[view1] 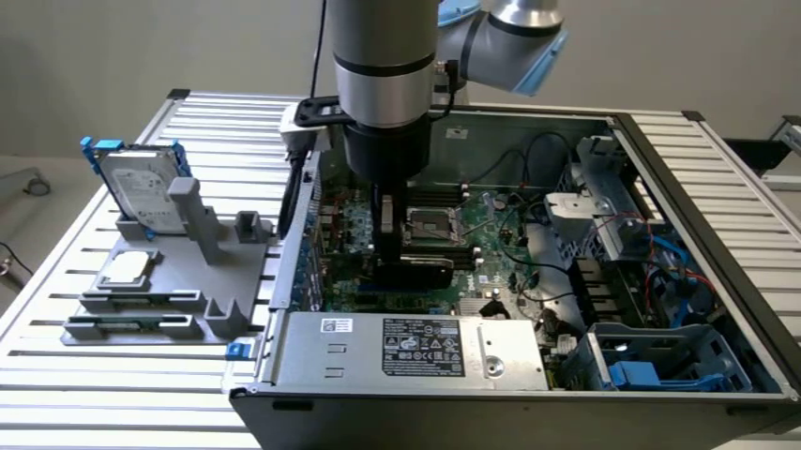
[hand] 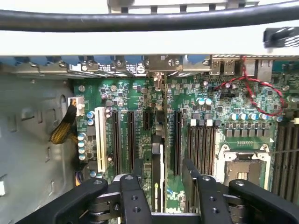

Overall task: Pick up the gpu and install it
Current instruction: 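Insert the gpu into the slot, then press down on the gpu until it lock into place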

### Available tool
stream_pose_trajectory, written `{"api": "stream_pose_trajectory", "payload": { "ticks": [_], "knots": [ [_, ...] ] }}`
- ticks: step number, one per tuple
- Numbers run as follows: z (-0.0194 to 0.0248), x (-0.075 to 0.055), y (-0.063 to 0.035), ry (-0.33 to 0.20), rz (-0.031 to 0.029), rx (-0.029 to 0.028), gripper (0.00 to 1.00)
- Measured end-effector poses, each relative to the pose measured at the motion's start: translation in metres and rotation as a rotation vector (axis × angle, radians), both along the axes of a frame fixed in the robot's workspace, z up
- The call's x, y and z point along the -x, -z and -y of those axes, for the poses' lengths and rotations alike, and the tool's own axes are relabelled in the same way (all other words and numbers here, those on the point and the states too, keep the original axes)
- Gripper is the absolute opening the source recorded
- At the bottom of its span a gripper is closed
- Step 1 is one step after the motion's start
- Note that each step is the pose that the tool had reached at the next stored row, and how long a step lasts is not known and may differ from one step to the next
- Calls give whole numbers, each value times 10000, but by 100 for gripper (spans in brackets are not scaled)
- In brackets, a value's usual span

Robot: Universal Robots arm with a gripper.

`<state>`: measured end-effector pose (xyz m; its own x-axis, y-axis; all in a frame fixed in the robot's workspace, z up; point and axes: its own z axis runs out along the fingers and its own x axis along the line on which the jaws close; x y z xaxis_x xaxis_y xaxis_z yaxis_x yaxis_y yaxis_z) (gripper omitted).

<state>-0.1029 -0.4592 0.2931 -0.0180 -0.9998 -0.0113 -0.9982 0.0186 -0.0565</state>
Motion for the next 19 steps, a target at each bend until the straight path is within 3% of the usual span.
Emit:
{"api": "stream_pose_trajectory", "payload": {
  "ticks": [4,6,7,9,10,12,19],
  "knots": [
    [-2,0,-76,0,-12,-1,44],
    [-2,0,-76,0,-12,-1,31],
    [-2,0,-77,-1,-12,-1,31],
    [-2,0,-77,-1,-12,-1,20],
    [-2,0,-77,0,-13,0,20],
    [-2,0,-77,0,-12,0,11],
    [-2,0,-77,0,-13,-1,11]
  ]
}}
